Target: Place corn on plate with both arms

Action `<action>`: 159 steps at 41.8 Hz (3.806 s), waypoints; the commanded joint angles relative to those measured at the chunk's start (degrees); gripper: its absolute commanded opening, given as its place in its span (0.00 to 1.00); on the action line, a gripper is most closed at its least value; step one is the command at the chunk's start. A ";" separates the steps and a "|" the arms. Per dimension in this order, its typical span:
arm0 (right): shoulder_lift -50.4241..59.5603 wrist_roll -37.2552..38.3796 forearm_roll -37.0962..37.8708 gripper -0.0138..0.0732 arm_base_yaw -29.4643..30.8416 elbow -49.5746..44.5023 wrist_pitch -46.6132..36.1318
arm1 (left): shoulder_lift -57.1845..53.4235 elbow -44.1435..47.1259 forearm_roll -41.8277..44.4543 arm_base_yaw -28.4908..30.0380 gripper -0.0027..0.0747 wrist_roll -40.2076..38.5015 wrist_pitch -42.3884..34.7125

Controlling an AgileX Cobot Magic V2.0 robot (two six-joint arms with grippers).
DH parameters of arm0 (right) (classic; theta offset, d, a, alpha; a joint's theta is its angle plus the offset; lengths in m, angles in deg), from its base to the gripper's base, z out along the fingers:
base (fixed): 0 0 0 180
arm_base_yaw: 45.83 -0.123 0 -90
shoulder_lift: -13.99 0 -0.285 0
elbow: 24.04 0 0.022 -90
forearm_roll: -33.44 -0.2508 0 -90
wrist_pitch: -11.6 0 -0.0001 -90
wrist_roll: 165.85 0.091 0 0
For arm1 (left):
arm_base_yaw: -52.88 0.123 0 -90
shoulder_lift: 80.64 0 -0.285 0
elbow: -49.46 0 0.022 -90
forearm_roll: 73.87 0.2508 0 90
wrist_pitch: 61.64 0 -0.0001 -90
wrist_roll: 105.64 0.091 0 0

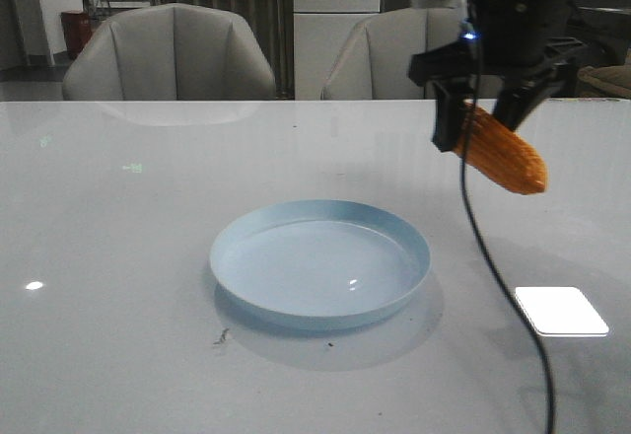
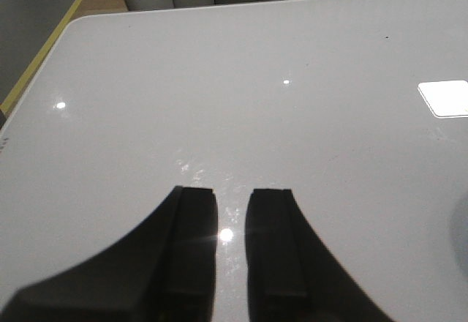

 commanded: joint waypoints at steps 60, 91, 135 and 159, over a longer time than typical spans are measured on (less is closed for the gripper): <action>-3.60 -2.37 -5.11 0.83 -13.17 3.64 0.65 | -0.43 -1.55 -0.13 0.06 0.30 -0.08 -5.32; 32.92 -1.40 0.94 0.82 -4.97 2.65 7.84 | -0.43 -1.55 -0.13 0.06 0.30 -0.08 -5.32; 81.45 -1.45 1.20 0.82 16.78 -50.62 -5.65 | -0.43 -1.55 -0.13 0.06 0.30 -0.08 -5.32; 81.45 -1.45 1.20 0.82 16.78 -50.62 -5.65 | -0.43 -1.55 -0.13 0.06 0.30 -0.08 -5.32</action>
